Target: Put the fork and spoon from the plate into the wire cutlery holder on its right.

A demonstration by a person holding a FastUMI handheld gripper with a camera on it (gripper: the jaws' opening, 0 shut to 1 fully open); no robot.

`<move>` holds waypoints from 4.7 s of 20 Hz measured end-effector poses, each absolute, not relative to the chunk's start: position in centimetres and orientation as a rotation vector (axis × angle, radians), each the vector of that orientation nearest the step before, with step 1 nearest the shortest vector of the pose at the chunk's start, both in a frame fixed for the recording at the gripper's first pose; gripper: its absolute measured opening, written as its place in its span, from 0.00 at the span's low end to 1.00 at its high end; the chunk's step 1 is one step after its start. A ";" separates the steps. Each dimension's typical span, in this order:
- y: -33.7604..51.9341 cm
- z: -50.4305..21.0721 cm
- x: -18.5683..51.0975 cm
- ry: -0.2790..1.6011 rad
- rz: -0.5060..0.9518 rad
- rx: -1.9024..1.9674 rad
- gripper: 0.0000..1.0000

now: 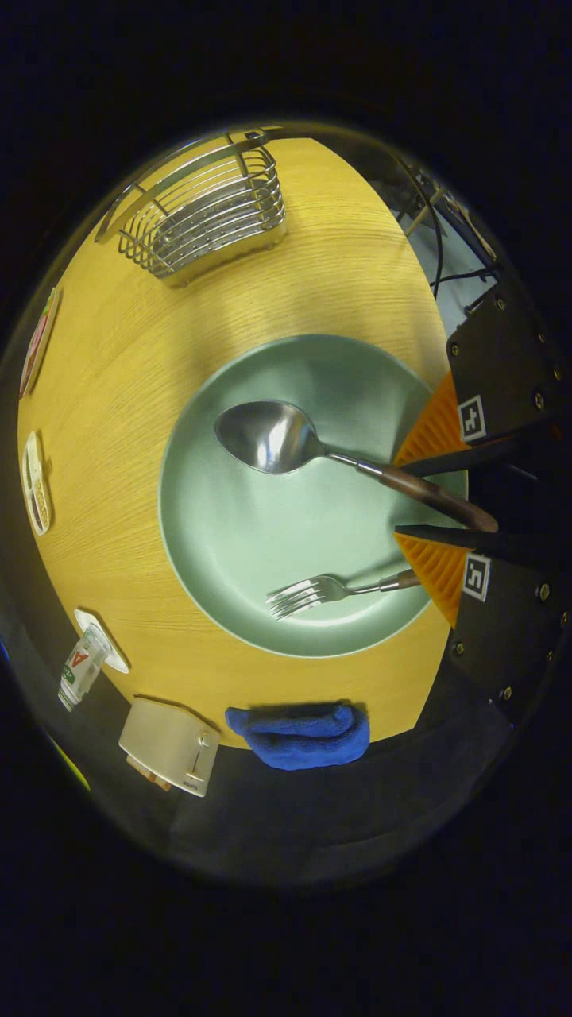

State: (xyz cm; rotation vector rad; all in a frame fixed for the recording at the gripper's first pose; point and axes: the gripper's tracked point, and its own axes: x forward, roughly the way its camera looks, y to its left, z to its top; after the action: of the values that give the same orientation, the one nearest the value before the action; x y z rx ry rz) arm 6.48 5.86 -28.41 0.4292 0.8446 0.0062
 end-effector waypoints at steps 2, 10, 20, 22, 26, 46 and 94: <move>5.9 -27.8 5.5 0.862 0.023 0.483 0.21; 5.2 -24.9 5.8 0.794 0.035 0.727 0.03; 0.3 -17.4 3.0 0.611 0.039 0.801 0.03; -1.2 -16.5 2.0 0.585 0.024 0.829 0.03; -3.5 -16.3 0.0 0.581 -0.006 0.884 0.03; -8.2 -15.3 -2.4 0.517 -0.070 1.054 0.40; 6.5 -19.6 1.7 0.774 0.119 0.699 0.47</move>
State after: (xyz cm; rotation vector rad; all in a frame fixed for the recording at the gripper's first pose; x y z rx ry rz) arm 1.73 6.53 -19.62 0.6990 0.7737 0.1191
